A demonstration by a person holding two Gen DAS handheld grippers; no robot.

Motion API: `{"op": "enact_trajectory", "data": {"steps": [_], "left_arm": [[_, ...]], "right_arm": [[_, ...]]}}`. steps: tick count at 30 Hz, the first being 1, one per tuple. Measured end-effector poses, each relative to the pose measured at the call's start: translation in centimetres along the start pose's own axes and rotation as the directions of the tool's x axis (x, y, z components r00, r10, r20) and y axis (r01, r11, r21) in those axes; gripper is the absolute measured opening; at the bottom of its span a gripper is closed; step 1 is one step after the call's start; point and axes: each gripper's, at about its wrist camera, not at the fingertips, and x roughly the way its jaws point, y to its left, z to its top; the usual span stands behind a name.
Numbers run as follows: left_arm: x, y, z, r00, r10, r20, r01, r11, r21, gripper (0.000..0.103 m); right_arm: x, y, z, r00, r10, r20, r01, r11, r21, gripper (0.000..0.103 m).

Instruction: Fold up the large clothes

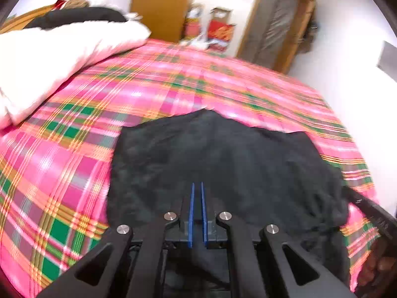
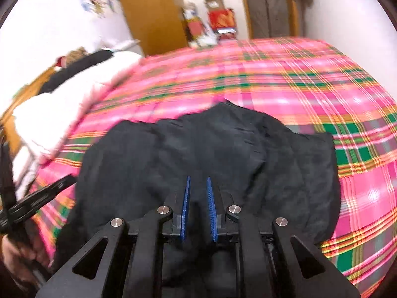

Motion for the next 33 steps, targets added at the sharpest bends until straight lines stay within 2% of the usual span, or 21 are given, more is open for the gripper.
{"op": "enact_trajectory", "data": {"steps": [2,4,5,7,9,14,18,22,24,26,28,31,33], "left_arm": [[1.1,-0.8,-0.7,0.996,-0.063,-0.066,0.064,0.998,0.011,0.006],[3.1,-1.5,-1.9,0.977,-0.12,-0.176,0.122,0.993,-0.001,0.006],[3.9,-1.8,-2.4,0.971,-0.109,-0.213,0.115,0.993,0.015,0.006],[5.2,-2.5,-3.3,0.968,-0.013,-0.251,0.04,0.994,0.104,0.006],[5.7,-2.6,-3.6,0.967,0.022,-0.255,0.012,0.991,0.132,0.006],[6.3,-1.5,-3.8,0.964,-0.001,-0.267,0.02,0.997,0.069,0.006],[7.0,-1.4,-4.4,0.964,0.012,-0.267,0.01,0.997,0.079,0.006],[6.1,-1.2,-3.6,0.961,0.006,-0.275,0.005,0.999,0.039,0.006],[4.5,-1.2,-2.6,0.971,-0.005,-0.238,0.015,0.999,0.042,0.006],[2.6,-1.0,-1.4,0.988,-0.016,-0.156,0.024,0.999,0.046,0.006],[1.2,-0.6,0.1,0.996,-0.033,-0.077,0.036,0.999,0.034,0.006],[1.7,0.4,2.9,1.0,-0.027,-0.009,0.028,0.999,0.033,0.008],[3.7,1.1,4.1,1.0,-0.012,0.003,0.012,0.999,0.042,0.009]], "right_arm": [[1.8,0.5,-1.2,0.998,-0.011,-0.063,0.009,1.0,-0.026,0.014],[3.7,0.1,-2.4,0.993,-0.018,-0.115,0.016,1.0,-0.013,0.014],[4.6,-0.4,-3.0,0.99,-0.021,-0.137,0.021,1.0,0.001,0.014],[5.5,-1.3,-3.5,0.989,-0.007,-0.149,0.012,0.999,0.033,0.014],[6.0,-1.6,-3.8,0.99,0.0,-0.145,0.006,0.999,0.047,0.013],[7.3,-1.1,-4.0,0.987,-0.034,-0.156,0.035,0.999,0.008,0.013],[7.6,-1.3,-4.2,0.987,-0.029,-0.156,0.03,1.0,0.006,0.012],[6.2,-0.2,-3.2,0.981,-0.06,-0.184,0.057,0.998,-0.024,0.012],[4.4,0.4,-2.3,0.989,-0.05,-0.141,0.043,0.998,-0.049,0.014],[2.3,0.6,-1.0,0.997,-0.025,-0.074,0.021,0.998,-0.06,0.014],[1.7,0.3,0.3,0.999,-0.012,-0.038,0.01,0.998,-0.055,0.014],[3.4,-1.0,2.5,0.999,-0.033,-0.035,0.032,0.999,-0.038,0.014],[5.3,-2.4,3.3,0.997,-0.064,-0.053,0.063,0.998,-0.019,0.014]]}}
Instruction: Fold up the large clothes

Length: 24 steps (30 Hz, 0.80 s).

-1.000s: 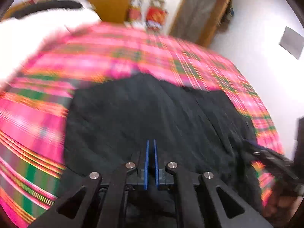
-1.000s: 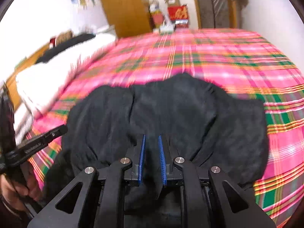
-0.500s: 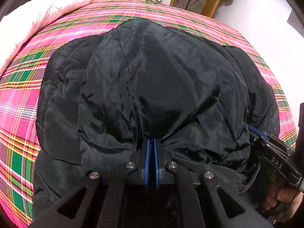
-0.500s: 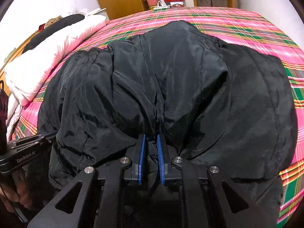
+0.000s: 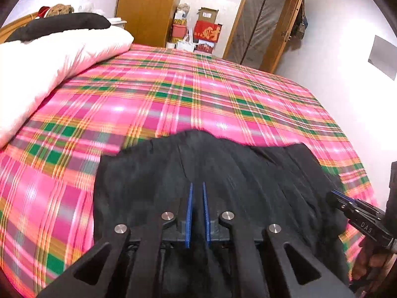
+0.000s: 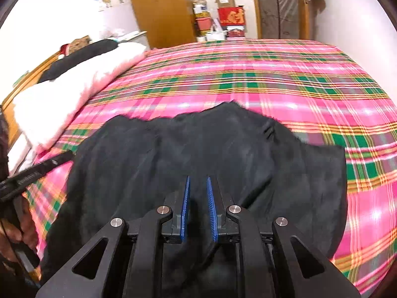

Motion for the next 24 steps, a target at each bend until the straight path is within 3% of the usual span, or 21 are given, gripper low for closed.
{"op": "enact_trajectory", "data": {"steps": [4,8,13,17,21,24], "left_arm": [[6.1,1.4,-0.9,0.994,0.018,-0.108,-0.019,1.0,-0.004,0.009],[7.0,1.1,-2.6,0.998,0.007,-0.064,-0.004,0.999,0.042,0.009],[4.4,0.7,-2.2,0.997,0.007,-0.08,-0.005,1.0,0.019,0.009],[-0.9,0.2,-3.4,0.998,-0.045,-0.049,0.045,0.999,0.003,0.009],[-3.0,-2.0,-6.8,0.986,-0.116,-0.118,0.123,0.991,0.053,0.009],[-2.2,-3.6,-9.0,0.977,-0.104,-0.185,0.123,0.988,0.096,0.009]], "right_arm": [[4.2,-3.1,-0.3,0.997,0.018,-0.076,-0.013,0.998,0.065,0.012],[4.7,-3.3,-0.5,0.998,0.03,-0.057,-0.026,0.997,0.069,0.012],[0.9,-1.9,0.0,0.999,0.011,-0.036,-0.009,0.999,0.046,0.014],[-3.8,0.0,-2.5,0.996,0.081,0.026,-0.082,0.996,0.037,0.014],[-4.2,1.6,-6.9,0.991,0.129,-0.041,-0.127,0.991,0.036,0.015],[-2.1,2.0,-9.0,0.985,0.118,-0.127,-0.114,0.993,0.041,0.014]]}}
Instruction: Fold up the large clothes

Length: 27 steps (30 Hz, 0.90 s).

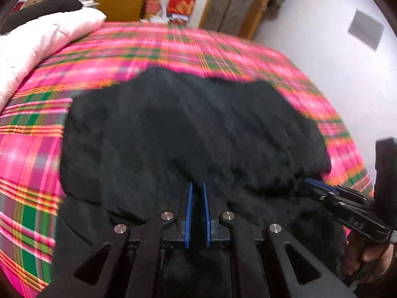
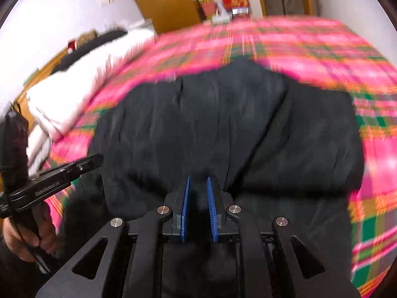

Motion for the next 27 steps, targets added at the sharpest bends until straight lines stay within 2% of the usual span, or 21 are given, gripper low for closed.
{"op": "enact_trajectory", "data": {"steps": [4,7,16,21,25,27], "left_arm": [[3.2,0.1,-0.6,0.997,0.038,-0.063,-0.037,0.999,0.015,0.009],[4.0,0.7,-0.6,0.998,0.031,-0.054,-0.032,1.0,-0.001,0.009],[4.5,0.8,-0.7,0.999,0.045,-0.028,-0.045,0.999,0.014,0.009],[3.2,-0.5,-1.9,0.996,0.08,-0.044,-0.08,0.997,0.016,0.01],[0.4,-1.4,-2.6,0.994,0.098,-0.049,-0.098,0.995,-0.002,0.01],[-1.4,-1.9,-3.2,0.994,0.108,-0.028,-0.108,0.994,-0.005,0.01]], "right_arm": [[2.8,-1.4,-0.7,0.997,-0.025,-0.074,0.028,0.999,0.039,0.014],[3.4,-2.0,-0.6,0.997,-0.015,-0.072,0.02,0.997,0.07,0.015],[3.6,-2.3,-0.7,0.997,-0.019,-0.079,0.024,0.998,0.066,0.015],[2.8,-2.1,-0.7,0.994,-0.014,-0.107,0.025,0.995,0.097,0.016],[-0.3,-1.2,-1.4,0.997,-0.02,-0.074,0.026,0.996,0.086,0.029],[-2.4,-0.8,-2.2,0.999,-0.016,-0.047,0.02,0.997,0.068,0.031]]}}
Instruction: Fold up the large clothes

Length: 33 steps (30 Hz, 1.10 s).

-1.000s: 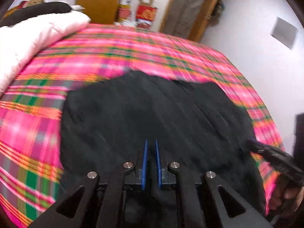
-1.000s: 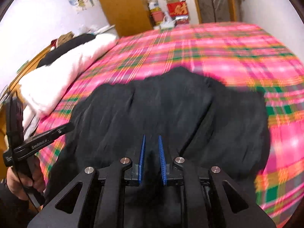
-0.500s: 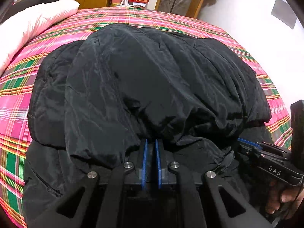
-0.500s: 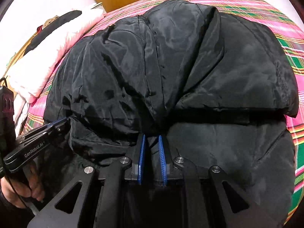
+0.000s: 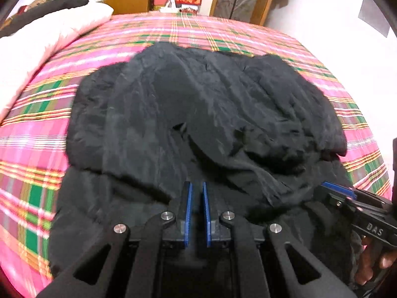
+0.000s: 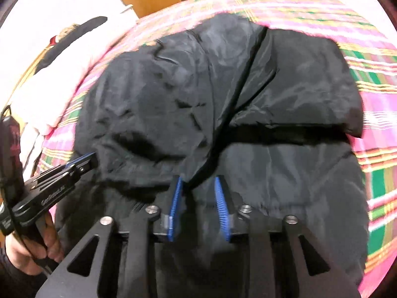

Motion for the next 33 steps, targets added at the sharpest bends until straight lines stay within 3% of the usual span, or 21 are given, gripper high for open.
{"op": "enact_trajectory", "data": {"steps": [12,14,17,26,33], "left_arm": [[-11.6,-2.5,-6.9,0.995,0.013,0.101,-0.012,1.0,-0.014,0.01],[-13.1,-2.8,-7.7,0.992,0.011,0.122,-0.011,1.0,0.004,0.01],[-15.2,-3.7,-8.8,0.988,0.013,0.152,-0.017,1.0,0.025,0.01],[-17.4,-4.6,-11.7,0.987,0.024,0.162,-0.032,0.998,0.047,0.012],[-16.4,-2.3,-13.2,0.987,0.073,0.145,-0.074,0.997,0.001,0.017]], "right_arm": [[-9.9,2.1,-7.3,0.993,0.028,0.114,-0.017,0.995,-0.096,0.032],[-10.9,2.1,-8.3,0.992,0.029,0.123,-0.017,0.995,-0.097,0.04],[-12.4,1.9,-10.2,0.99,0.023,0.139,-0.01,0.995,-0.096,0.042],[-14.3,0.0,-13.7,0.992,-0.003,0.129,0.008,0.999,-0.044,0.043],[-14.3,-3.7,-15.5,0.993,-0.063,0.103,0.056,0.996,0.066,0.043]]}}
